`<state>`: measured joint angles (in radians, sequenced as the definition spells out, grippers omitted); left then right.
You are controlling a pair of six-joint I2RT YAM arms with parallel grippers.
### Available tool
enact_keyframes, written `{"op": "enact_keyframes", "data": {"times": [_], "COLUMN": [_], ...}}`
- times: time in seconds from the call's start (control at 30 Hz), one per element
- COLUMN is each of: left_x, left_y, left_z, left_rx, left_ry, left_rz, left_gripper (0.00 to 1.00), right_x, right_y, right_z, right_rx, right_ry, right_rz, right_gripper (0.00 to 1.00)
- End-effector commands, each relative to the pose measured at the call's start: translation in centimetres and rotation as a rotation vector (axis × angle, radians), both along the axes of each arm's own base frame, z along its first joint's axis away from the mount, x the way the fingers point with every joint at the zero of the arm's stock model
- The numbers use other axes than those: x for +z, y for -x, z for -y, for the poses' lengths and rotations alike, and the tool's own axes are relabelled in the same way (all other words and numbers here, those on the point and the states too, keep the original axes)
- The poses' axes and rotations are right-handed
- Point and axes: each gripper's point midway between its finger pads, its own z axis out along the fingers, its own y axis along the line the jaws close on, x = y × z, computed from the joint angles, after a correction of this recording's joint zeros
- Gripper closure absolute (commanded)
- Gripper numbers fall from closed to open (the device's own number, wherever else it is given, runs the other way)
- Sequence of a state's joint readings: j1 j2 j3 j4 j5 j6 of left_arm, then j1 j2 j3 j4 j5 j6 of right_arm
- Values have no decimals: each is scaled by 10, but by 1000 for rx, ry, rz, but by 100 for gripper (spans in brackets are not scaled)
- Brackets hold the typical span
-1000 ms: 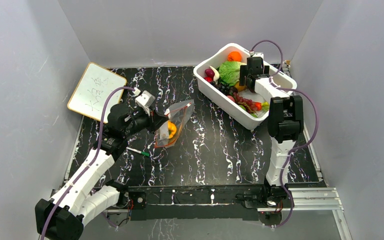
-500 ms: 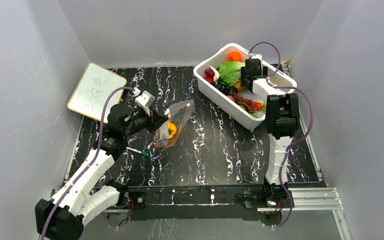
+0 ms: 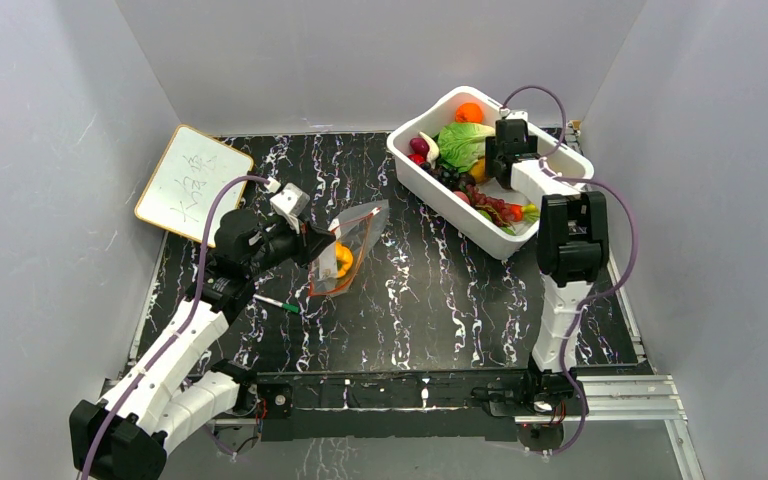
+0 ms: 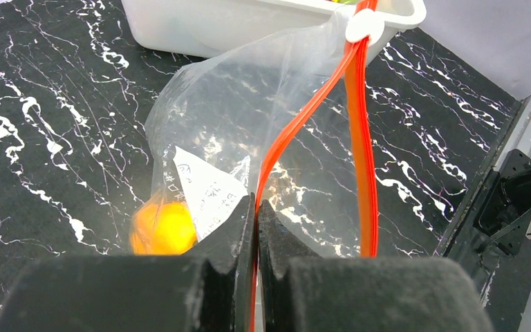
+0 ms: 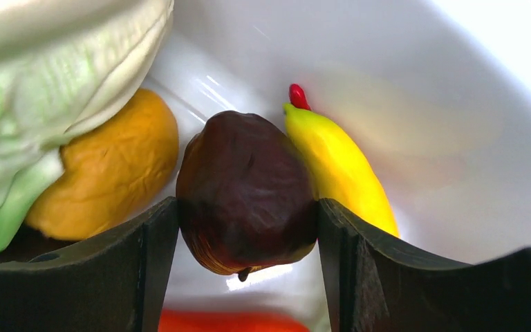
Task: Place the food in the zip-top bag and seal the zipper
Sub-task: Pick up the fake fruit from the bin, then place the fake fruit in the zipper food storage bag.
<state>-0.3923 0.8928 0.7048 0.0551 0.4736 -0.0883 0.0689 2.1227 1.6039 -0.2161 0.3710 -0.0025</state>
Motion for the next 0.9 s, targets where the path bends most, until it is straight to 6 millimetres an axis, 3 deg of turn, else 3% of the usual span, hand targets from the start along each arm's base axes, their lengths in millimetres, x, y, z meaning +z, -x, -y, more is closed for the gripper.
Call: {"op": "enact_keyframes", "data": {"times": [0.0, 0.37, 0.87], "left_x": [4, -1, -1], "left_y": [-1, -3, -5], "left_z": [-2, -6, -7], "left_rx": [9, 39, 52], "left_ry": [-6, -22, -16], "left_rz": [31, 29, 25], "left_gripper": [100, 100, 100], "right_x": [70, 125, 192], "right_y": [7, 45, 106], "right_z": [-5, -48, -149], "right_rx": [17, 116, 381], "right_ry": [-56, -156, -285], "right_rz": [138, 198, 276], "right_gripper": [61, 64, 66]}}
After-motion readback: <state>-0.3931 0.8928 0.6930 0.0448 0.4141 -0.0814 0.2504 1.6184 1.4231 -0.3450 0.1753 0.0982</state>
